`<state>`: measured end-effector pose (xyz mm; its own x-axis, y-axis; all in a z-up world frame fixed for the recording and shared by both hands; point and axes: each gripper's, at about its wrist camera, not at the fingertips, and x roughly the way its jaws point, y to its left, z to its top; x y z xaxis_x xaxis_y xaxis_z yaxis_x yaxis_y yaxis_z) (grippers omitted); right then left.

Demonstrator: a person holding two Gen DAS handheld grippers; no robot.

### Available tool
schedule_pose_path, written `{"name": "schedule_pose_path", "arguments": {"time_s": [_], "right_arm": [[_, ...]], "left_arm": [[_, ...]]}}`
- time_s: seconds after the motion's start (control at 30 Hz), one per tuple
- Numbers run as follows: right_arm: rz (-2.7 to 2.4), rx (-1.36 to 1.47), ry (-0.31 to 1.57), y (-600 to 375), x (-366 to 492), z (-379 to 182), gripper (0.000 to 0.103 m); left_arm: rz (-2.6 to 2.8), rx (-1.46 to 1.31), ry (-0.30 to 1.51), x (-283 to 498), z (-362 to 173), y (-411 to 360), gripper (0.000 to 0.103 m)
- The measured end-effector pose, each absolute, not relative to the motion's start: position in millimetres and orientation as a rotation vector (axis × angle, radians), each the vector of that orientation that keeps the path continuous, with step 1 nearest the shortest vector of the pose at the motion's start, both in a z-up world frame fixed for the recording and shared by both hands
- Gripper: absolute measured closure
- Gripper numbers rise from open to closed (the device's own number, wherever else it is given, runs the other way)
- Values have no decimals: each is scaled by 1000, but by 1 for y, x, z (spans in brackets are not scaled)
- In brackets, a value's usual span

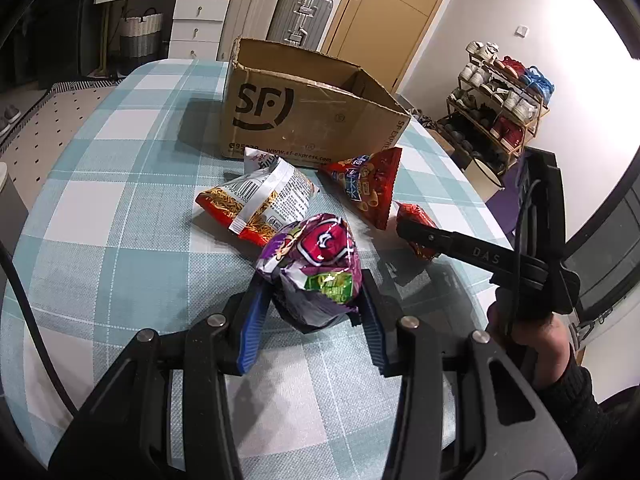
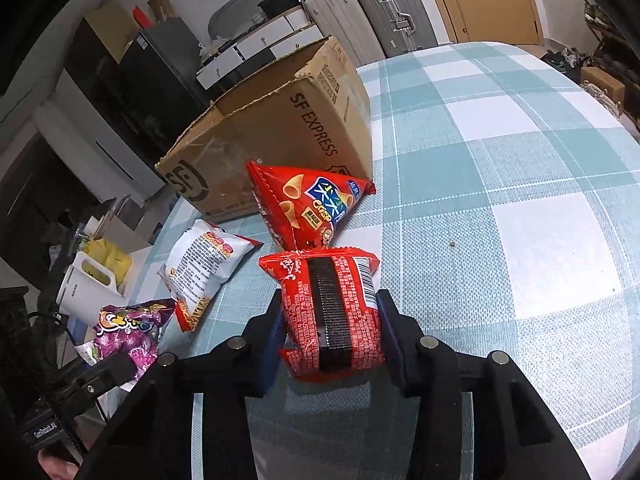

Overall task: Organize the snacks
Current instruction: 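Grasp the red chip bag with the right tool while the left tool holds the candy bag, then carry the candy bag and red chip bag over the box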

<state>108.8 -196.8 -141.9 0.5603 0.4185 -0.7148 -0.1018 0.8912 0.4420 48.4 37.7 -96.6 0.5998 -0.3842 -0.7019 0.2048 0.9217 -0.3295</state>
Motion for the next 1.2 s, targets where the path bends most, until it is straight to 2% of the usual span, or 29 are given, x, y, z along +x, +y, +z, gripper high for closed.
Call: {"name": "schedule_pose_path", "arguments": {"time_s": [0.57,1.2], "right_arm": [[379,404,873,-199,83,-117,60],[491,398,784,-180,71,-61,60]], "left_arm": [[-319,-174,833,48,-81,30,63],[-280,-114,750,61,-47,25,62]]}}
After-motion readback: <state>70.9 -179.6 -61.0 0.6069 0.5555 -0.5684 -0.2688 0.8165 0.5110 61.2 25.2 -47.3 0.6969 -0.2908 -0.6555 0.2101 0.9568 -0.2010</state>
